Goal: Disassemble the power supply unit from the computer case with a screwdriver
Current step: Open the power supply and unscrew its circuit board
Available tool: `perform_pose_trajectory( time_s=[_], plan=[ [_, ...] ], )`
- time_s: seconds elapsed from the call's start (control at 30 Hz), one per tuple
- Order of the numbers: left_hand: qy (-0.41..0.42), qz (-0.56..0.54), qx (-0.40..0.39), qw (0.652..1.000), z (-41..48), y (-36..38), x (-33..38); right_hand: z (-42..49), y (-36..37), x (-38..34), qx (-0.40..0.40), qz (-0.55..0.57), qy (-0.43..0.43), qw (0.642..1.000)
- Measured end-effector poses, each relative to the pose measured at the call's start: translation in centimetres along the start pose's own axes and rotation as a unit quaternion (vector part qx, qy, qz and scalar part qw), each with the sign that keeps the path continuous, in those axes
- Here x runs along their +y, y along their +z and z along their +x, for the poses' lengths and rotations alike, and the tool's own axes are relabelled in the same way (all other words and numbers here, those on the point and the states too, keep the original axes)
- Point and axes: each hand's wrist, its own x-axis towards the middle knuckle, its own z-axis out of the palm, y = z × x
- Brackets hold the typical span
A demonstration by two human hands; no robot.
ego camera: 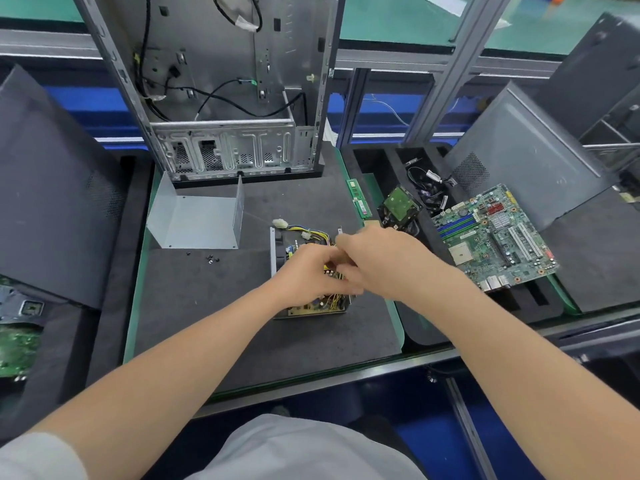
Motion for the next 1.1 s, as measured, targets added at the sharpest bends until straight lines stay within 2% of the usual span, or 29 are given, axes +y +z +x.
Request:
perform_pose_trajectory(
  time_s=[0.07,0.17,0.27,0.33,0.4,0.5,0.57,0.63,0.8,0.93,1.1],
  plan=[
    [-0.006,-0.001,0.004,1.0,0.0,-0.1,-0.4,-0.4,-0.7,0.9,-0.037,0.05,-0.072,0.995],
    [-0.007,-0.003,-0.019,1.0,0.0,0.1,-0.4,-0.1,-1.0,1.4,-0.057,0.046,-0.203,0.976],
    [-0.021,0.017,-0.022,0.999,0.0,0.5,-0.7,0.3,-1.1,1.4,-0.06,0.052,-0.237,0.968],
    [-0.017,0.026,-0.005,1.0,0.0,0.8,-1.0,-0.1,-1.0,1.3,-0.055,0.081,-0.214,0.972],
    [-0.013,0.02,0.014,1.0,0.0,0.9,-0.9,-0.7,-0.6,0.7,0.0,0.069,-0.15,0.986],
    [-0.002,0.013,0.004,1.0,0.2,1.2,-0.7,-1.2,0.4,-0.9,0.107,-0.032,0.045,0.993],
    [-0.021,0.008,-0.004,1.0,0.3,1.3,-0.7,-1.0,1.0,-1.5,0.107,-0.025,0.13,0.985],
    [-0.001,-0.002,-0.014,1.0,0.2,1.3,-0.7,-0.6,1.3,-1.2,0.063,0.051,0.141,0.987],
    [-0.002,-0.014,-0.008,1.0,0.0,0.7,-0.7,-0.1,0.3,0.6,-0.001,0.097,0.015,0.995],
    [0.017,0.017,-0.001,1.0,-0.1,0.5,-0.4,0.0,-0.4,1.9,-0.069,0.102,-0.109,0.986],
    [0.008,0.03,0.018,0.999,-0.3,0.6,-0.2,-0.5,-0.3,2.0,-0.022,0.095,-0.151,0.984]
  ],
)
